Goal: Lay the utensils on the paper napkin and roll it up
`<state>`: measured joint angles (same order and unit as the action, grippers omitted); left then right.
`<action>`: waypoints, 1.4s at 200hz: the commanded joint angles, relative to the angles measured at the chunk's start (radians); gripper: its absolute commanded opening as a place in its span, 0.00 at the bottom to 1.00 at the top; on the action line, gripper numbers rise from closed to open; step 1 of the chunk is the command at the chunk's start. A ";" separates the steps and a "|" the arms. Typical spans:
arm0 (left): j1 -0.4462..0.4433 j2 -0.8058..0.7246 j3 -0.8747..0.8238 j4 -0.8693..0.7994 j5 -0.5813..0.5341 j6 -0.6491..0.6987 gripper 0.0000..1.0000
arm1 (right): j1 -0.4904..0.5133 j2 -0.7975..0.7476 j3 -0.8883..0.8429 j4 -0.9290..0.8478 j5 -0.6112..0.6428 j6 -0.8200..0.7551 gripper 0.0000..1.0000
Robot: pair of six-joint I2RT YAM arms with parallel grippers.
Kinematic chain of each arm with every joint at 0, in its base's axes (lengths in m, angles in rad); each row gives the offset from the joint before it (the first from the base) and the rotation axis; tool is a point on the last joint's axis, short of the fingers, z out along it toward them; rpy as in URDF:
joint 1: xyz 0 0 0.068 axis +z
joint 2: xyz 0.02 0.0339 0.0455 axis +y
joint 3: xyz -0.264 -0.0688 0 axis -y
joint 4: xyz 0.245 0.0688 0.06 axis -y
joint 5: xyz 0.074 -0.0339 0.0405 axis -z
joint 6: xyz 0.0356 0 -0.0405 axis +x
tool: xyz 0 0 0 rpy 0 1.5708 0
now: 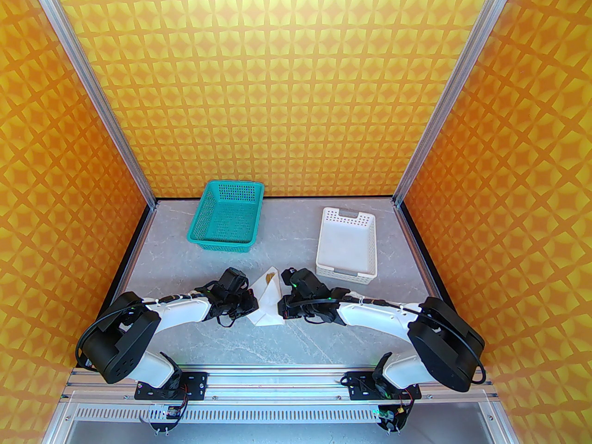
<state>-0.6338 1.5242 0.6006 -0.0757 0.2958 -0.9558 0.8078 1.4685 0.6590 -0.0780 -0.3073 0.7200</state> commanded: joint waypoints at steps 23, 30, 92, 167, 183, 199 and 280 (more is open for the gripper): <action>0.007 0.008 0.007 -0.024 -0.033 0.023 0.00 | 0.018 0.009 -0.064 0.118 -0.064 0.061 0.02; 0.007 0.010 0.007 -0.023 -0.034 0.023 0.00 | 0.022 0.012 -0.068 0.119 -0.063 0.064 0.02; 0.007 0.010 0.012 -0.029 -0.034 0.028 0.00 | 0.041 0.002 -0.107 0.119 -0.021 0.080 0.02; 0.006 0.011 0.019 -0.039 -0.038 0.032 0.00 | 0.040 -0.068 -0.136 0.080 0.034 0.090 0.01; 0.007 0.011 0.022 -0.043 -0.038 0.034 0.00 | 0.040 -0.051 -0.136 0.119 -0.002 0.093 0.01; 0.007 0.011 0.022 -0.043 -0.038 0.034 0.00 | 0.042 -0.036 -0.133 0.129 -0.013 0.096 0.01; 0.007 0.011 0.019 -0.044 -0.040 0.035 0.00 | 0.057 0.040 -0.145 0.161 0.000 0.114 0.01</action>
<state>-0.6338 1.5242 0.6064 -0.0860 0.2829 -0.9405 0.8566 1.4845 0.5282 0.0605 -0.3119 0.8120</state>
